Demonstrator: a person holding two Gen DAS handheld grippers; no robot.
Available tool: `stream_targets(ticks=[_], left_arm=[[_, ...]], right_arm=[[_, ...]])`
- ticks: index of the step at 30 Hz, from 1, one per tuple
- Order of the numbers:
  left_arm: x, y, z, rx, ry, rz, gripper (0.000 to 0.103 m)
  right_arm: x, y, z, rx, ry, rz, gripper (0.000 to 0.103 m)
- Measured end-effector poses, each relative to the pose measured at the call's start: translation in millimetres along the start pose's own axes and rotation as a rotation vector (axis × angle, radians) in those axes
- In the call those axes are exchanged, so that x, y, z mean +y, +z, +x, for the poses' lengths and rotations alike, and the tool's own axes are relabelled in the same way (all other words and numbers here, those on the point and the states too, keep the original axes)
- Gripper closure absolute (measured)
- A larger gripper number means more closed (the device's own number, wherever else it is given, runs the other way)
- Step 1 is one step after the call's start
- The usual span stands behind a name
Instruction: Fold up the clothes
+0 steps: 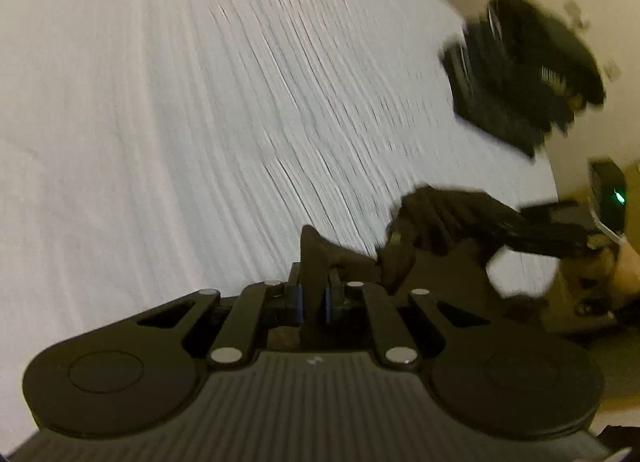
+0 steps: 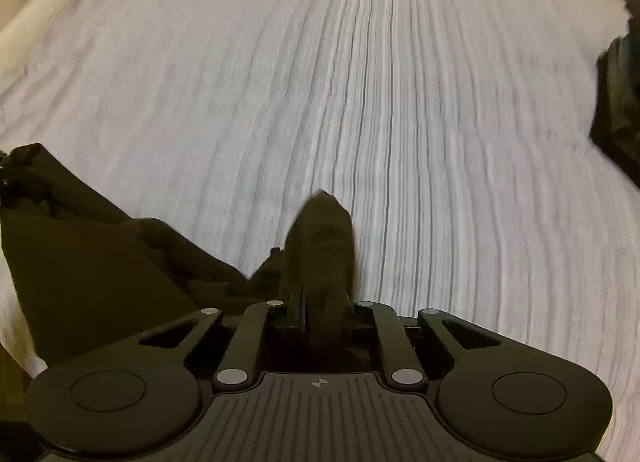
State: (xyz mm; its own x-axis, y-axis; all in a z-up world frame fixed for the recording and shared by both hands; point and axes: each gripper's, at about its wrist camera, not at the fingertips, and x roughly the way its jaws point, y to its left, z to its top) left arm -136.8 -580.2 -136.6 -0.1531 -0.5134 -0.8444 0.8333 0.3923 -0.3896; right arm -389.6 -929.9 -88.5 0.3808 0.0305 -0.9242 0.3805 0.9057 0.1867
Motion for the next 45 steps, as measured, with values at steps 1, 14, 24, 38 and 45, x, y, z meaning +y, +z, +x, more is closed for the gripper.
stream_targets(ticks=[1,14,24,38,45], left_arm=[[5,5,-18,-0.045,0.026,-0.008,0.096],[82,101,-68,-0.288,0.416,-0.059,0.089],[79,11,-14,-0.111,0.370,-0.133,0.066],[77,-80,-31,-0.105,0.375,-0.220,0.061],[111,-94,-37,-0.080,0.400,-0.243,0.061]], right_arm=[[0,3,-16,-0.046,0.006,0.010,0.094],[-46,113,-73,-0.485,-0.204,0.088,0.094],[-8,55,-21,-0.316,-0.163,0.149,0.025],[212,67,139,-0.163,0.197,-0.362,0.025],[274,66,212,-0.020,0.048,-0.600,0.025]])
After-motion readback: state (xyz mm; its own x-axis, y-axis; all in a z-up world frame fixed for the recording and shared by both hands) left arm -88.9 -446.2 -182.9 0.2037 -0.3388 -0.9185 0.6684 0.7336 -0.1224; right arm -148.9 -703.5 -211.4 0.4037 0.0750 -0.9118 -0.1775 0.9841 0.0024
